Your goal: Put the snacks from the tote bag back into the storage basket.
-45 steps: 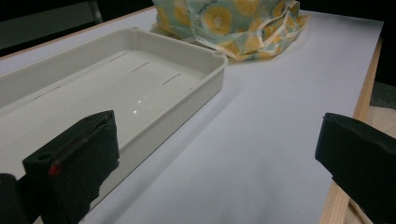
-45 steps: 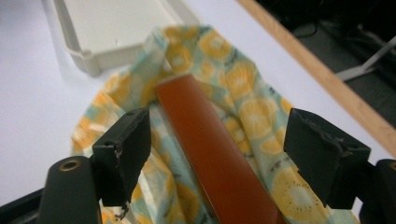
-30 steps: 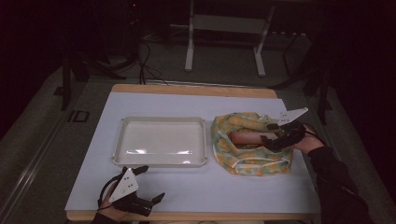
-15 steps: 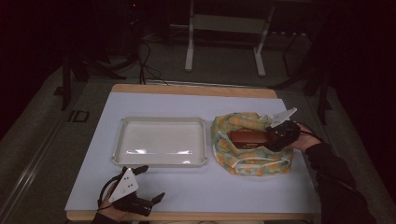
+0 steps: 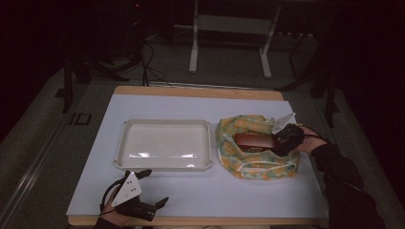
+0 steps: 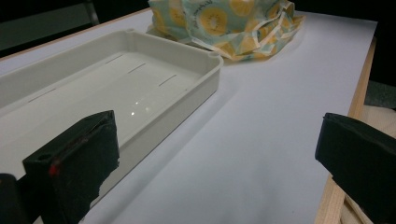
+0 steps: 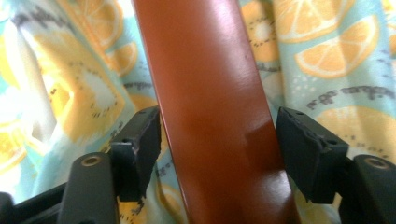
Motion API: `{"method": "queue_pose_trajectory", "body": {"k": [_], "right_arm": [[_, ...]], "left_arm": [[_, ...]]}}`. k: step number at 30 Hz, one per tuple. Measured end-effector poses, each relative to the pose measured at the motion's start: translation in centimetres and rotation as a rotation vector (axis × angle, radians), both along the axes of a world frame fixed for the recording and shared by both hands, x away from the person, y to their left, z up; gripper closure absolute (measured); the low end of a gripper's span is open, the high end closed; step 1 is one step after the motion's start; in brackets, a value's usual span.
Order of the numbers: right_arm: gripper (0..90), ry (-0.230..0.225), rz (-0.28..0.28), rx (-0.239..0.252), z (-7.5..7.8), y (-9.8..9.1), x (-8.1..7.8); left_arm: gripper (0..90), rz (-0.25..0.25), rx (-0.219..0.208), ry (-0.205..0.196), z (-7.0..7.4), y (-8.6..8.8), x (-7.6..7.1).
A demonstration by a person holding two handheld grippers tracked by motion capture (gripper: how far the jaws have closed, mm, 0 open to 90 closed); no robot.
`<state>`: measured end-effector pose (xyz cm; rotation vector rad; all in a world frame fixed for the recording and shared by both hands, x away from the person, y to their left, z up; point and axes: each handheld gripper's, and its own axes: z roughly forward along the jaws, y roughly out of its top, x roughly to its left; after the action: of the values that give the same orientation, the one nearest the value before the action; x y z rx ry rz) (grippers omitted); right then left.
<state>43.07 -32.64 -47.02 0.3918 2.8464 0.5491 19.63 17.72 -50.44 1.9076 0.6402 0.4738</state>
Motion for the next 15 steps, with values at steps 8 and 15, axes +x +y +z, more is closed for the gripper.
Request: {"method": "queue_pose_trajectory", "body": {"k": [8, 15], "right_arm": [[40.3, 0.003, 0.039, -0.034, 0.12, 0.01, -0.07], [42.5, 0.014, 0.09, -0.027, 0.55, 0.02, -0.27]], "left_arm": [[0.0, 0.002, -0.005, 0.001, 0.0, 0.03, 0.02], [0.0, 0.003, -0.008, 0.003, 0.0, 0.06, 0.04]]}}
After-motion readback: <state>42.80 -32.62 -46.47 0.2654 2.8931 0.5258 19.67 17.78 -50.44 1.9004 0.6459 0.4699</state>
